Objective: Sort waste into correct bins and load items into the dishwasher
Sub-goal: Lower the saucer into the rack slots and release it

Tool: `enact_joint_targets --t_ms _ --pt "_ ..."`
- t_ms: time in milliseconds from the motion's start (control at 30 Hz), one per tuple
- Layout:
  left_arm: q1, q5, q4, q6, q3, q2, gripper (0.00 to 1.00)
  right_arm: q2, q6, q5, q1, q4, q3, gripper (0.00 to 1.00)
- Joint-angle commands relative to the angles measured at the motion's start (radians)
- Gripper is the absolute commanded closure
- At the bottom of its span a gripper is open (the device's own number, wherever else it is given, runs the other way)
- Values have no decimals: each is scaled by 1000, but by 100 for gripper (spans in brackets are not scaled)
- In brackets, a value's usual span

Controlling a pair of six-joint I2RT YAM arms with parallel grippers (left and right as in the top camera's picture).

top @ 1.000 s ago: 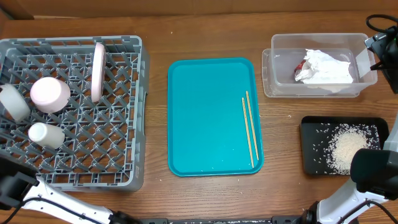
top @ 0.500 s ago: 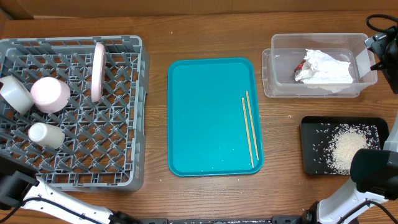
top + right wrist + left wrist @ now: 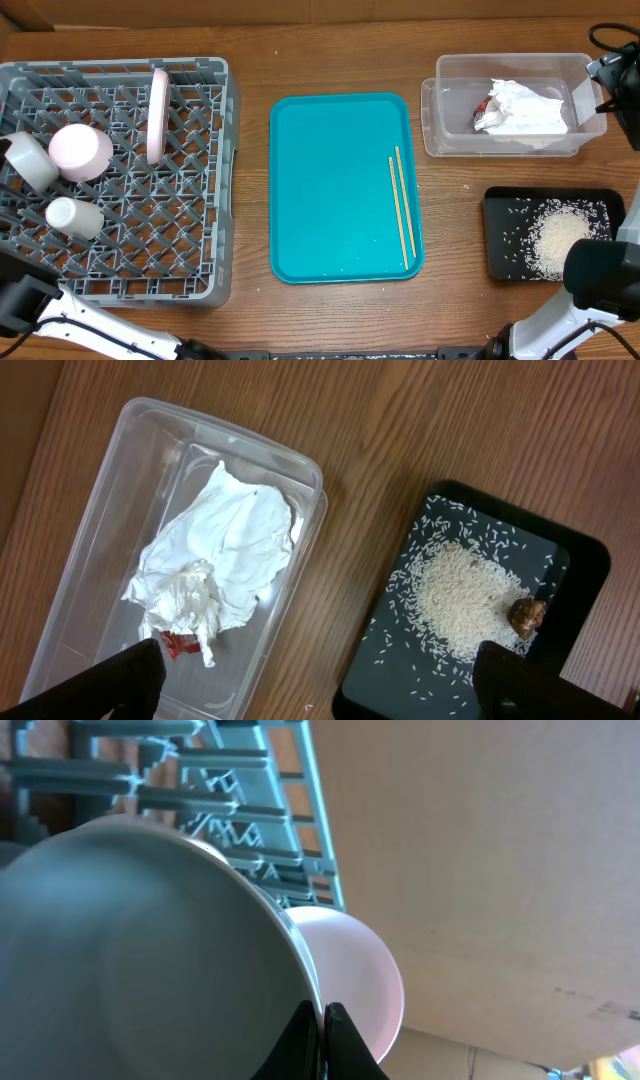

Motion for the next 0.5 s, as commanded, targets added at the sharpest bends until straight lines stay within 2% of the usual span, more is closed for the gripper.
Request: enact_joint_targets --t_ms 0,300,400,467 --pt "16 -74 -6 26 -7 1 96 -16 -4 11 -3 0 9 0" --pt "53 -154 -13 26 -7 1 96 -16 -3 11 -3 0 9 0" --pt "64 -240 -23 17 -7 1 96 -16 -4 11 -3 0 9 0" --pt "68 -316 -37 13 -7 1 90 -16 -4 11 -3 0 9 0"
